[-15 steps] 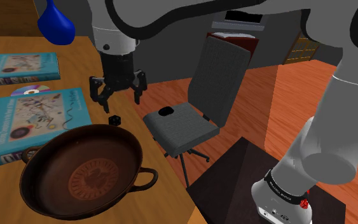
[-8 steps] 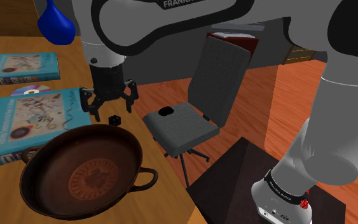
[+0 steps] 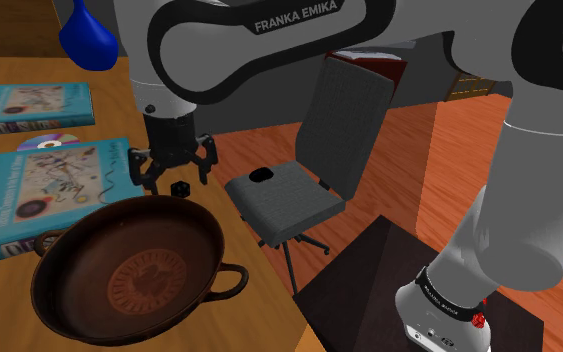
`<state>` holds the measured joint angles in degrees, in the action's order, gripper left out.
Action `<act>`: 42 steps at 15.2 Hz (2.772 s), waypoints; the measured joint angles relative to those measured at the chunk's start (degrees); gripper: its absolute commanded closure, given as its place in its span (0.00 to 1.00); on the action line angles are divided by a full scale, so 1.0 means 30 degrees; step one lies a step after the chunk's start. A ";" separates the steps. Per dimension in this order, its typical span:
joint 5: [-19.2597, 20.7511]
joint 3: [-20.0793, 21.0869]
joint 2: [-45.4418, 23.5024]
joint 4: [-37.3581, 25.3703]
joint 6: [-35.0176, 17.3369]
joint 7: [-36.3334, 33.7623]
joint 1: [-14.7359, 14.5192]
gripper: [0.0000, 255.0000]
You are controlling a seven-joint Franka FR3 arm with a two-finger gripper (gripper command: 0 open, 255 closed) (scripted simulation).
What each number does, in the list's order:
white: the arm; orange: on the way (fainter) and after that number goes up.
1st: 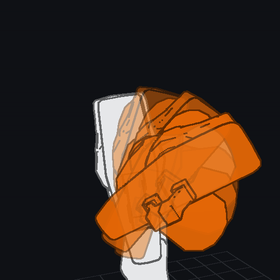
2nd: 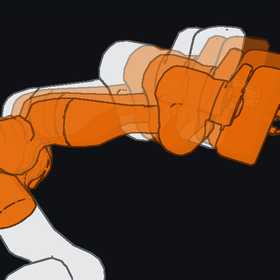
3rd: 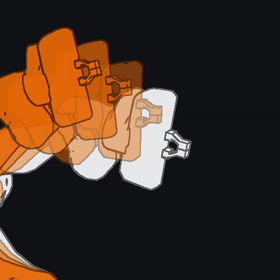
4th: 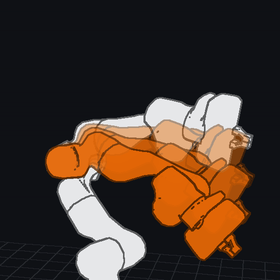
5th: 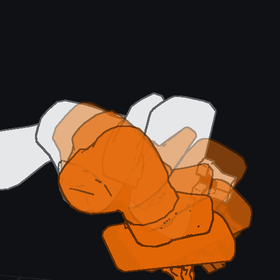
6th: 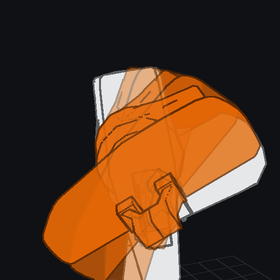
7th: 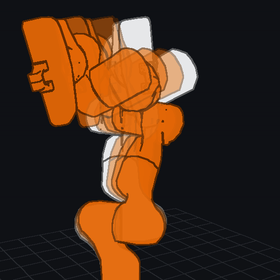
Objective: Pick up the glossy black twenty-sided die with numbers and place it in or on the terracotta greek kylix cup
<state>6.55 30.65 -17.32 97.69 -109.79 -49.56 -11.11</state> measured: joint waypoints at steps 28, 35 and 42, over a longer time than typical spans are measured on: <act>-0.0346 0.0163 0.0538 -0.3177 0.3623 0.0190 -0.0051 1.00; -0.0254 0.0241 0.0322 -0.5233 0.5478 0.0043 -0.0316 1.00; -0.0032 0.0282 -0.0122 -0.7745 0.7581 -0.0048 -0.0645 1.00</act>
<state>6.45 31.50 -17.68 74.46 -87.05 -49.71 -13.05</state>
